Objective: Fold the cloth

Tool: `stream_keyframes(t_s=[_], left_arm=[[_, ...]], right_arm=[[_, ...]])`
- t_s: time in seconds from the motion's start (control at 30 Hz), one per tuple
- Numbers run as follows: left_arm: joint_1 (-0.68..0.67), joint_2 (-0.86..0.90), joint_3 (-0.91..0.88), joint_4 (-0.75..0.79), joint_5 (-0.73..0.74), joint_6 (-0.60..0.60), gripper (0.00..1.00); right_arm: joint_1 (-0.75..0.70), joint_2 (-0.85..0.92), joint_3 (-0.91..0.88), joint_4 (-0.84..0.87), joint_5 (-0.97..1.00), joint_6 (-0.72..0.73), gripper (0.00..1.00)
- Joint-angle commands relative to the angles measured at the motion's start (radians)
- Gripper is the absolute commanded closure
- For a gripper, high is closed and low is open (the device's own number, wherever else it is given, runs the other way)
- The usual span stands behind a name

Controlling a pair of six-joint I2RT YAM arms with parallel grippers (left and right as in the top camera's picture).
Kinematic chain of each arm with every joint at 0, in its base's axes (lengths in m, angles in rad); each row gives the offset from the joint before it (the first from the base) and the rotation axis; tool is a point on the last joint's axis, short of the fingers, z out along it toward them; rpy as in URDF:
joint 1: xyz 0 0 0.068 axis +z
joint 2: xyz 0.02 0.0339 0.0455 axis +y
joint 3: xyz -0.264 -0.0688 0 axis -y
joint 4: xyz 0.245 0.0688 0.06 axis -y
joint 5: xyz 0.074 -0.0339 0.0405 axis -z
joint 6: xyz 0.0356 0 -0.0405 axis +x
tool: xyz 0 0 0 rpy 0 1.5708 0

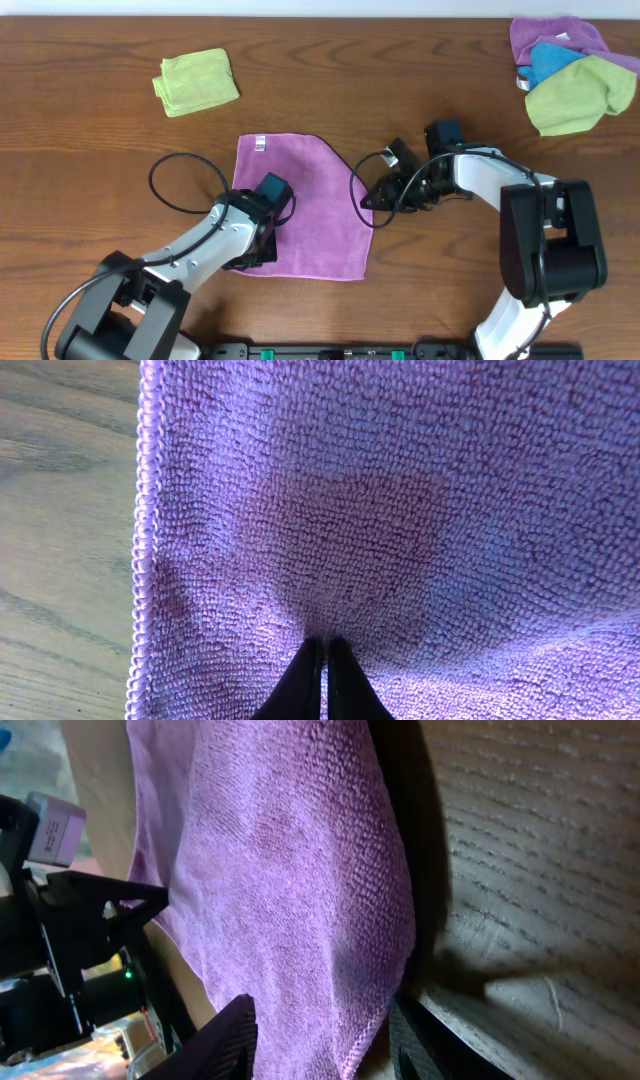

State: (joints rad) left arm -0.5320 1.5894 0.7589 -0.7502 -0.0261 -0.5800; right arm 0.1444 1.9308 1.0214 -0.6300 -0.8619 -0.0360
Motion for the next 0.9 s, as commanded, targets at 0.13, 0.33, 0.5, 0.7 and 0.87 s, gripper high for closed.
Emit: stream_keyframes(t_s=[0.13, 0.33, 0.5, 0.7, 0.87], left_arm=[[0.002, 0.018, -0.039, -0.005, 0.016, -0.003, 0.94], [0.002, 0.018, -0.039, -0.005, 0.016, -0.003, 0.94], [0.002, 0.018, -0.039, -0.005, 0.016, -0.003, 0.94], [0.002, 0.018, -0.039, -0.005, 0.016, -0.003, 0.94], [0.002, 0.018, -0.039, -0.002, 0.017, -0.003, 0.94]], right_arm=[[-0.006, 0.036, -0.003, 0.036, -0.015, 0.023, 0.55], [-0.006, 0.069, -0.003, 0.050, -0.014, 0.036, 0.55], [-0.006, 0.069, -0.003, 0.117, -0.018, 0.093, 0.52], [-0.006, 0.072, -0.003, 0.250, -0.074, 0.195, 0.50], [-0.003, 0.081, -0.003, 0.317, -0.097, 0.241, 0.49]])
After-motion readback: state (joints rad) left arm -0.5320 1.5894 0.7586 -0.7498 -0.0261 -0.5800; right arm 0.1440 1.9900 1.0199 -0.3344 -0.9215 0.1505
